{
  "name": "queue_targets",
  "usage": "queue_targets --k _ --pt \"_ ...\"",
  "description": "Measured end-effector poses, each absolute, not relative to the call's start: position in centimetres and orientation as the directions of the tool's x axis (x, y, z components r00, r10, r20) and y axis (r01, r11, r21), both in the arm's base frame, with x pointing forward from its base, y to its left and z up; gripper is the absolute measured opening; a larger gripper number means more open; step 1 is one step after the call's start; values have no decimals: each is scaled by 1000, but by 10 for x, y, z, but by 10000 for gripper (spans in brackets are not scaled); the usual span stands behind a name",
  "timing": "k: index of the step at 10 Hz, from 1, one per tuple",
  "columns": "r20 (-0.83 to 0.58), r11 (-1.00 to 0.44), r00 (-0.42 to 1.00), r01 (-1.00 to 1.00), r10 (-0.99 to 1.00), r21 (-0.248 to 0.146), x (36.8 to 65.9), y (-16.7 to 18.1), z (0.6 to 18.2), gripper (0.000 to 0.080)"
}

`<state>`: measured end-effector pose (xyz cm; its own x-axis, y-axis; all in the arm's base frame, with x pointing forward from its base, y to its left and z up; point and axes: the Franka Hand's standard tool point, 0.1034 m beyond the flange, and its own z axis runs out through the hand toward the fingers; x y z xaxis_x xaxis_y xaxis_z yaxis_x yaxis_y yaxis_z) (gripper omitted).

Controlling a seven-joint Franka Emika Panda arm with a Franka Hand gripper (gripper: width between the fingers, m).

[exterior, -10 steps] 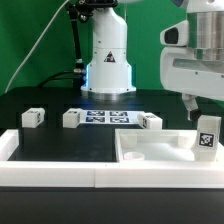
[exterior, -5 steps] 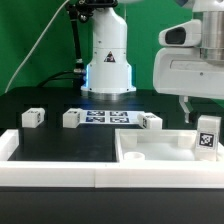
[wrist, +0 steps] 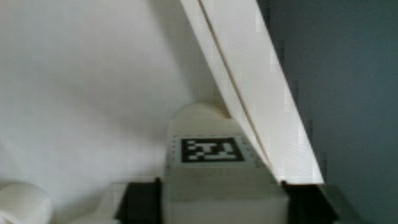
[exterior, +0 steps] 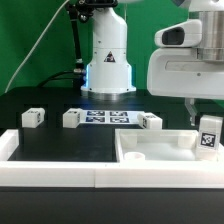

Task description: Assemble one leg

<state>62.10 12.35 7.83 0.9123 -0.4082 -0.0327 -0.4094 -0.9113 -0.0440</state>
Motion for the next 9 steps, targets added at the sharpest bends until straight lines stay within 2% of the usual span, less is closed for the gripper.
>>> queue_targets --k 3,5,7,9 --pt "-33 -909 910 -415 -414 -44 621 122 78 291" --pt "-40 -854 855 -518 -516 -51 621 122 78 291" --pt "-45 -707 709 -705 -703 -61 622 123 78 291" --pt "-50 -531 533 -846 -845 -48 620 127 78 291"
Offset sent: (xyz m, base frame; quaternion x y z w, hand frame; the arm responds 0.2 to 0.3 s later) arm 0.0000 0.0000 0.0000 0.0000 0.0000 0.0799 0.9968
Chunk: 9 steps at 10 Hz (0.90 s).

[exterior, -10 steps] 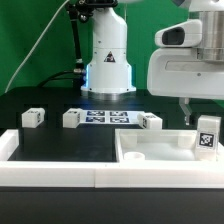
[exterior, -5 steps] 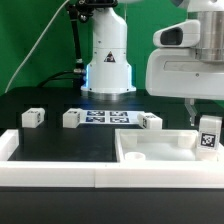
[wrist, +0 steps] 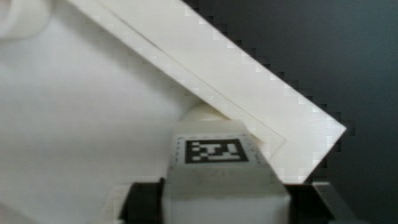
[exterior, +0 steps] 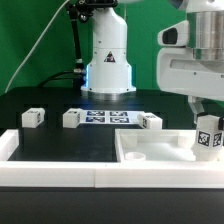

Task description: Assemble one leg

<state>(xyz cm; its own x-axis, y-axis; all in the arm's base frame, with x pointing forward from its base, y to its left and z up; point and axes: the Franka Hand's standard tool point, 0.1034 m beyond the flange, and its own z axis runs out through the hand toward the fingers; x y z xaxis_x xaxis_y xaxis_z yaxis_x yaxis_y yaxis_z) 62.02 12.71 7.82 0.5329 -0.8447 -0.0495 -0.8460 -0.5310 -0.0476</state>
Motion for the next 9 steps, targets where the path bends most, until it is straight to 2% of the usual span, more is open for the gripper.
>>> queue_targets --k 2,5,7,9 --pt "-48 -372 374 -927 -926 -55 621 127 78 292" --pt "-77 39 -34 -997 -996 -60 624 127 78 292" --pt "-75 238 -234 -970 -969 -50 623 127 79 292" --pt "-72 316 -312 -947 -948 -56 623 128 79 292"
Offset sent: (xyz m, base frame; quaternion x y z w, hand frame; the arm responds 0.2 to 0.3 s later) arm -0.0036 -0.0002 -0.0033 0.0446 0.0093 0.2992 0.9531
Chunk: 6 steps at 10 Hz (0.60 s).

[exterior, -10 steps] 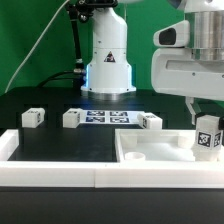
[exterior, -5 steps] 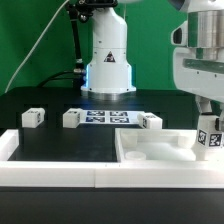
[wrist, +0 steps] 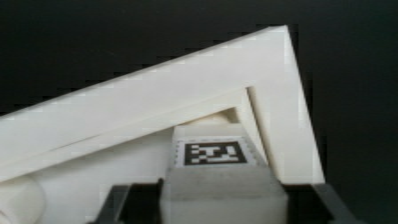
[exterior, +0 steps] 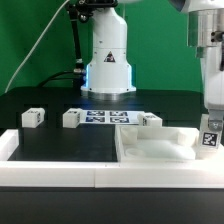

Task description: Assemble one leg

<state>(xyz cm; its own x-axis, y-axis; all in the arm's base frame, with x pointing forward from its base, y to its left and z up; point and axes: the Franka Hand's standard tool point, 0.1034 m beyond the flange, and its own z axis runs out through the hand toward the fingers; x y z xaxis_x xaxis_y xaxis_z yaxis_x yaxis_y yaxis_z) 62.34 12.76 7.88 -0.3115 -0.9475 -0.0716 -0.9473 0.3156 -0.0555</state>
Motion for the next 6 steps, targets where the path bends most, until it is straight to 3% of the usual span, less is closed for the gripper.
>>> queue_targets --k 3,5,6 --pt "-75 350 -346 -935 -935 -59 624 124 79 292" --pt "-88 331 -325 -942 -941 -55 624 129 78 543" --pt "-88 331 -325 -942 -941 -55 623 129 78 543"
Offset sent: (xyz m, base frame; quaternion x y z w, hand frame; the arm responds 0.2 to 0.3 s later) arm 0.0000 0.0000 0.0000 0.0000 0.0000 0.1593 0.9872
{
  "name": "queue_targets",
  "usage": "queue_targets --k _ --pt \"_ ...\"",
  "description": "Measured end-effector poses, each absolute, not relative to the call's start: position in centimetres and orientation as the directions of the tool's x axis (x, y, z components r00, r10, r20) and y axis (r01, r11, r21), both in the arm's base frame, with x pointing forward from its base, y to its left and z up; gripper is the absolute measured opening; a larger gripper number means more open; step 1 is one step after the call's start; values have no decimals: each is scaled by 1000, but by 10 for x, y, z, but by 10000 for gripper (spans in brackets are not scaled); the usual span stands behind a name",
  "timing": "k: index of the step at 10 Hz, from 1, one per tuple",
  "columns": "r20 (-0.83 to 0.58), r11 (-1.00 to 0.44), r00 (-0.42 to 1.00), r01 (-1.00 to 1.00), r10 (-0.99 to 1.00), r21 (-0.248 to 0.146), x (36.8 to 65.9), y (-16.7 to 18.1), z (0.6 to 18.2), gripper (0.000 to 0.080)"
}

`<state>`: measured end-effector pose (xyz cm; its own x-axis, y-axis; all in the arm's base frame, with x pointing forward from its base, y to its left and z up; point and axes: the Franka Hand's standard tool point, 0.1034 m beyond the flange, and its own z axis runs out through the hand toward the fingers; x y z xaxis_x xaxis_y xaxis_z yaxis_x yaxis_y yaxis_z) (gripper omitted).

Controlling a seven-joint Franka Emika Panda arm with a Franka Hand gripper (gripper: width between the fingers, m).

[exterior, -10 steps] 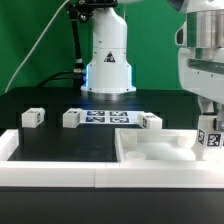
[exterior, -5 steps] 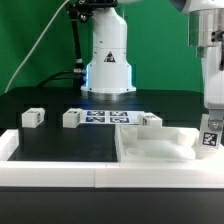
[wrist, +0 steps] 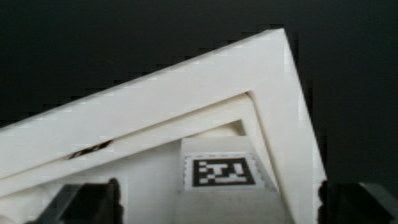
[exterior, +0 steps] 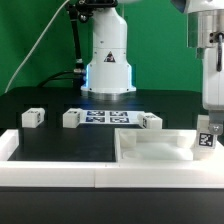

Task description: Assemble one leg

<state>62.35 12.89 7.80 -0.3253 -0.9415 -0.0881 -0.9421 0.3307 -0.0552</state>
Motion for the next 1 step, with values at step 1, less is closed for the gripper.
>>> queue_targets --k 1 --pt "-88 331 -325 -942 -942 -55 623 129 78 628"
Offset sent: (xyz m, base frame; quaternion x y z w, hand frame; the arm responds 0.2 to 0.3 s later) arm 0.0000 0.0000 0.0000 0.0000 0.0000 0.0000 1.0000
